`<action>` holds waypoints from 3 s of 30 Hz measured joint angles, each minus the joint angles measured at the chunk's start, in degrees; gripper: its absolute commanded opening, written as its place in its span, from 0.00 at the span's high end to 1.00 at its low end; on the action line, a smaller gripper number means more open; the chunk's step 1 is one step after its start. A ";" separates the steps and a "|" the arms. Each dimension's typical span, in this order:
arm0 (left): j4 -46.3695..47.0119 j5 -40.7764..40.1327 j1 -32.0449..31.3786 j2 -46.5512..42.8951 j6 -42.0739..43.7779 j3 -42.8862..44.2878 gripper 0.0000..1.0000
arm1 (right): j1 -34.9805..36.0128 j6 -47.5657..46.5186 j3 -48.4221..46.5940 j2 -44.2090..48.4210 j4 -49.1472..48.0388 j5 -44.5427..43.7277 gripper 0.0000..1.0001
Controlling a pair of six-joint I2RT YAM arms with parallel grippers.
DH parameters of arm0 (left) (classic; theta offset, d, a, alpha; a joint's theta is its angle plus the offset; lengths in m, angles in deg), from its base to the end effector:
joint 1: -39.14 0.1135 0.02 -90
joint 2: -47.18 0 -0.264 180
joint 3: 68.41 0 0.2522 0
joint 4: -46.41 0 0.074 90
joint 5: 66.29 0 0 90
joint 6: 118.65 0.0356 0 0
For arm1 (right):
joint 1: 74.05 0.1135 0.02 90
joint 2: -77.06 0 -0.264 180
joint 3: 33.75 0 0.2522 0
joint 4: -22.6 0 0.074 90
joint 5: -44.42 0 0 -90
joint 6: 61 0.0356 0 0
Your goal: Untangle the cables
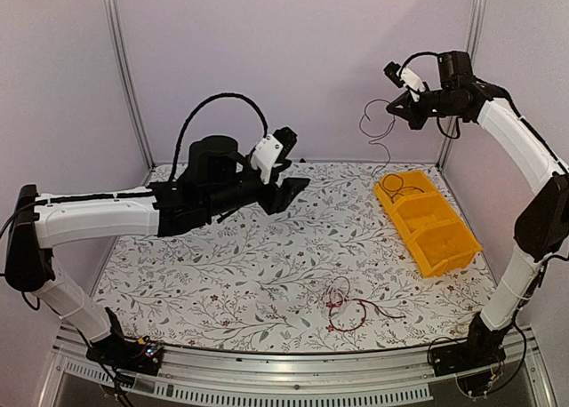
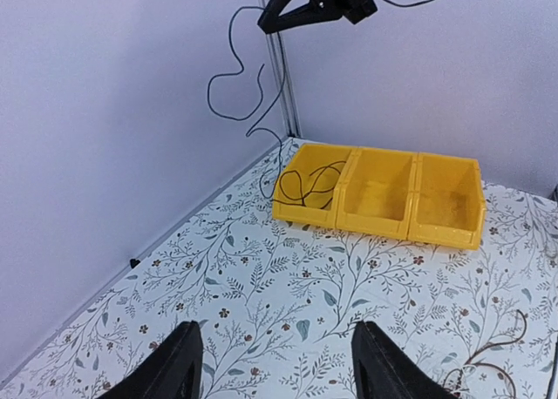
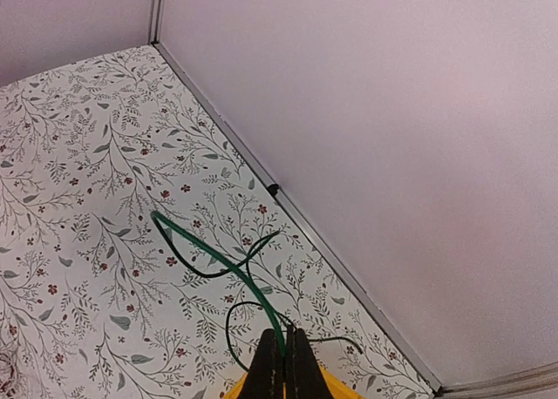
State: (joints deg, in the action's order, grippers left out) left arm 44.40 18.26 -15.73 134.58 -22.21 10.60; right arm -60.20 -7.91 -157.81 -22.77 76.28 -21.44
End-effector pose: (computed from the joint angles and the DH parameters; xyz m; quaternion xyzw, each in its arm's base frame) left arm 0.2129 -0.2967 0.3207 0.3651 0.6757 -0.2289 0.5981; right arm 0.3730 0.1070 0.4248 -0.4572 0.7178 0.0784 0.5192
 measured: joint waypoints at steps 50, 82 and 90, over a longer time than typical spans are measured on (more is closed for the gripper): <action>-0.02 -1.79 -0.15 1.29 1.05 0.00 0.39 | -16.81 -4.57 2.99 -26.25 4.68 -9.25 1.00; -1.97 -2.73 -3.85 7.58 0.09 1.66 0.44 | -11.43 -0.92 14.97 -2.99 7.45 -7.89 0.48; -11.41 3.80 -7.13 16.20 -7.63 7.82 0.41 | -2.49 -2.73 36.17 5.79 4.04 9.97 0.47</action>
State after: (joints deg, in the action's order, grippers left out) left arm 32.99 22.06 -22.86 150.77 -29.84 18.43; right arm -62.70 -10.64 -121.64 -16.98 80.33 -11.47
